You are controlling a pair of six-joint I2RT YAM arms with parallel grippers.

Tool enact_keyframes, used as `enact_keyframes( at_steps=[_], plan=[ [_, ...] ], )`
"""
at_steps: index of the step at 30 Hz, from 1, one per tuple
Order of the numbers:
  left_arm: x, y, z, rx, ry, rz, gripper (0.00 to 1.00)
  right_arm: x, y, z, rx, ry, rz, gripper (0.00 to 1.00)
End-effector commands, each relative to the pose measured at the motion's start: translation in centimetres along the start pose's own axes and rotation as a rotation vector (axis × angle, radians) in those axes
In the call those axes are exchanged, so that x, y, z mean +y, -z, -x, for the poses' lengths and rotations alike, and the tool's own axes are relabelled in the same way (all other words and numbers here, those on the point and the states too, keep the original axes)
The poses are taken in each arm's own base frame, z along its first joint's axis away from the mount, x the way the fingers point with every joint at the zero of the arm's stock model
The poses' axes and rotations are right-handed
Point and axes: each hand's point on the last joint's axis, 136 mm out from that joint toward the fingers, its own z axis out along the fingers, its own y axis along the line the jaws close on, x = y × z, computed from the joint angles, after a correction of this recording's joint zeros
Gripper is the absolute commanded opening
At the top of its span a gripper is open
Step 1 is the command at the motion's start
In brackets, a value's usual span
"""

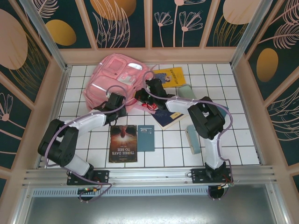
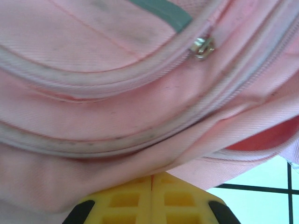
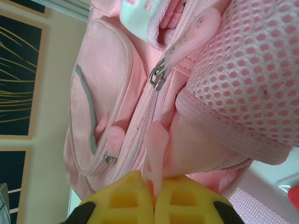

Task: Pack the student bag
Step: Unzip the student bag at the top-left of the table.

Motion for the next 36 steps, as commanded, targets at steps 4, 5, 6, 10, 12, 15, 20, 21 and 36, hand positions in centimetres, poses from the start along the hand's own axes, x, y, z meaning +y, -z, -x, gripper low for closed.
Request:
enact_keyframes(
  at_steps=[4,5,6,10,12,15,20,21,36],
  plan=[
    [6.0,2.3,0.2,-0.039,0.057,0.238,0.0,0.8,5.7,7.9,-0.236,0.019,0.05,0.0],
    [6.3,2.8,0.5,-0.052,0.063,0.252,0.0,-0.5,6.4,9.2,-0.26,0.01,0.034,0.0],
    [6.6,3.2,0.9,-0.066,0.068,0.264,0.0,-0.7,6.7,9.7,-0.266,0.014,0.036,0.0],
    [7.9,5.7,2.3,-0.132,0.104,0.31,0.0,-2.2,5.9,11.5,-0.228,0.049,0.006,0.0],
    [8.5,6.9,2.9,-0.167,0.125,0.328,0.0,-2.9,5.4,12.1,-0.214,0.055,-0.002,0.0],
    [8.9,8.6,3.2,-0.194,0.141,0.322,0.0,-4.0,4.8,13.2,-0.22,0.068,-0.035,0.0],
    [6.4,9.5,2.8,-0.177,0.138,0.134,0.0,-4.2,4.7,13.7,-0.195,0.08,-0.015,0.0],
    [5.8,9.6,2.7,-0.179,0.142,0.093,0.0,-3.7,4.7,13.4,-0.19,0.089,-0.006,0.03],
    [3.5,3.2,0.9,-0.09,0.062,0.031,0.3,1.0,7.2,4.9,-0.188,0.117,-0.011,0.59]
  ],
)
